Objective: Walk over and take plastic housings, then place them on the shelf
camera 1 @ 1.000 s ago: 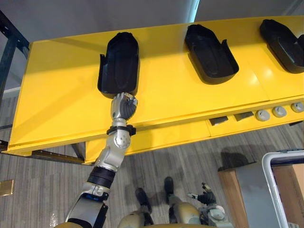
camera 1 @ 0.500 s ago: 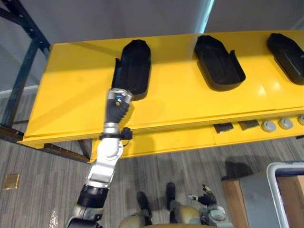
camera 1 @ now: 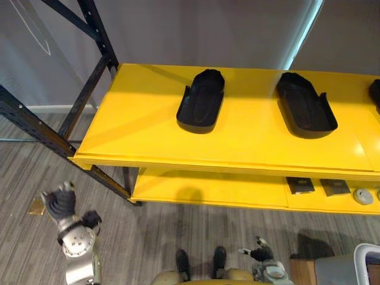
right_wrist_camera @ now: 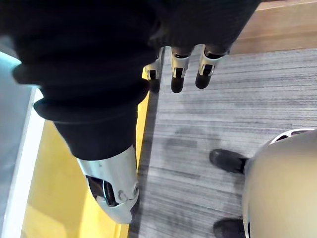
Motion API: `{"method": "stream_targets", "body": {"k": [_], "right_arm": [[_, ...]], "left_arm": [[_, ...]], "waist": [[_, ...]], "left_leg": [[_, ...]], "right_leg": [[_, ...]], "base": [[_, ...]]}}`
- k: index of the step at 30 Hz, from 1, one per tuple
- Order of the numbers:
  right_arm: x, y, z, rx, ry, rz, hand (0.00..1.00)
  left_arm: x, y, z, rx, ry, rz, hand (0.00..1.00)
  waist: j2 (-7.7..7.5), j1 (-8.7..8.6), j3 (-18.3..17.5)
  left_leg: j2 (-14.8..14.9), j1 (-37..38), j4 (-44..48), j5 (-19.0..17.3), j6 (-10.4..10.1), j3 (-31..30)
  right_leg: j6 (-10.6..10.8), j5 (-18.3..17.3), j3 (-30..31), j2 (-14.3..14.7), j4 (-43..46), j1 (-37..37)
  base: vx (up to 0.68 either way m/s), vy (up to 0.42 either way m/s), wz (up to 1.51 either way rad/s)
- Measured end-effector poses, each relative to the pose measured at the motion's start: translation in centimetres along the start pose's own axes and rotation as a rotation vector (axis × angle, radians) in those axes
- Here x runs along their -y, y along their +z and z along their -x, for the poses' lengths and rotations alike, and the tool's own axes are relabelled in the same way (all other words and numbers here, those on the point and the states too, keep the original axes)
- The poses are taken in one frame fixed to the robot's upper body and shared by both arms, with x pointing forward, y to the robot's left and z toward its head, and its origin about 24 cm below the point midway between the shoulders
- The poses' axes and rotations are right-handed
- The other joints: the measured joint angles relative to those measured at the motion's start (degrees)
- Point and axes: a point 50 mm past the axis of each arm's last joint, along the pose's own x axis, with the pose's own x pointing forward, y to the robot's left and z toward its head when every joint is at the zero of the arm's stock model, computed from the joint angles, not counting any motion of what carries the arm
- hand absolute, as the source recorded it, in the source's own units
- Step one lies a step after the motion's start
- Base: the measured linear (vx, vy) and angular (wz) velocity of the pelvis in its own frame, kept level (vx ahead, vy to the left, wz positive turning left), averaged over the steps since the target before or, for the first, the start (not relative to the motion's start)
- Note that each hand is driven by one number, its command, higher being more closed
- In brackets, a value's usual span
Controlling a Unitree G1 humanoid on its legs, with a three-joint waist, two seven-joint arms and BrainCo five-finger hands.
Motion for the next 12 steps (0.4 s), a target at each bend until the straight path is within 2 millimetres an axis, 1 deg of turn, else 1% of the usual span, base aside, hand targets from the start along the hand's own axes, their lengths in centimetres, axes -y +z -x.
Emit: {"method": "stream_targets", "body": {"k": [1, 2, 3, 4, 5, 8, 12], "right_arm": [[-0.1, -0.4, 0.2, -0.012, 0.001, -0.002, 0.0], [-0.1, -0.8, 0.3, -0.023, 0.001, -0.003, 0.0], [-0.1, -0.9, 0.3, -0.026, 0.001, -0.004, 0.0], [0.0, -1.2, 0.4, -0.037, -0.003, -0.01, 0.0], [0.2, -1.5, 0.4, -0.048, -0.014, -0.028, 0.0], [0.6, -2.0, 0.4, -0.075, -0.035, -0.052, 0.0], [0.7, -2.1, 0.3, -0.089, -0.036, -0.051, 0.0]], "left_arm": [[0.0, -2.5, 0.6, -0.113, -0.003, -0.013, 0.0], [0.3, -4.7, 1.3, -0.209, -0.019, -0.03, 0.0], [0.4, -5.6, 1.7, -0.253, -0.029, -0.038, 0.0], [0.6, -7.2, 2.4, -0.325, -0.059, -0.056, 0.0], [1.0, -8.1, 2.9, -0.37, -0.081, -0.068, 0.0], [1.7, -9.1, 3.6, -0.405, -0.155, -0.129, 0.0], [2.8, -9.3, 3.8, -0.397, -0.23, -0.208, 0.0]], "waist": [[-0.12, -0.05, -0.7], [-0.3, -0.05, -0.9], [-0.45, -0.06, -1.0], [-0.63, -0.16, -1.4], [-0.74, -0.21, -1.4], [-0.68, -0.23, -1.5], [-0.18, -0.25, -1.6]], "left_leg": [[0.1, 0.4, 0.0, -0.4, 0.0, 0.8], [0.1, 1.0, 0.0, -0.8, 0.0, 1.3], [0.1, 1.2, 0.0, -0.9, -0.1, 1.6], [0.1, 1.3, 0.0, -1.1, -0.2, 1.8], [0.1, 1.2, 0.0, -1.1, -0.3, 1.9], [0.0, 1.4, 0.0, -1.4, -0.6, 2.0], [0.0, 2.2, 0.4, -1.4, -0.6, 2.3]], "right_leg": [[0.0, -0.3, 0.4, 0.0, 0.0, 0.2], [0.1, -0.7, 0.7, 0.0, 0.0, 0.7], [0.2, -0.8, 0.9, 0.0, 0.0, 0.8], [0.2, -0.9, 1.1, 0.0, 0.0, 0.8], [0.3, -1.0, 1.1, 0.0, 0.0, 0.7], [0.4, -1.1, 1.3, 0.0, 0.0, 0.7], [0.2, -1.4, 1.8, 0.1, 0.0, 0.9]], "base": [[0.04, 0.021, -0.16], [0.05, 0.021, -0.14], [0.05, 0.019, -0.13], [0.05, 0.015, -0.09], [0.06, 0.012, -0.06], [0.07, 0.009, -0.03], [0.1, -0.005, -0.06]]}}
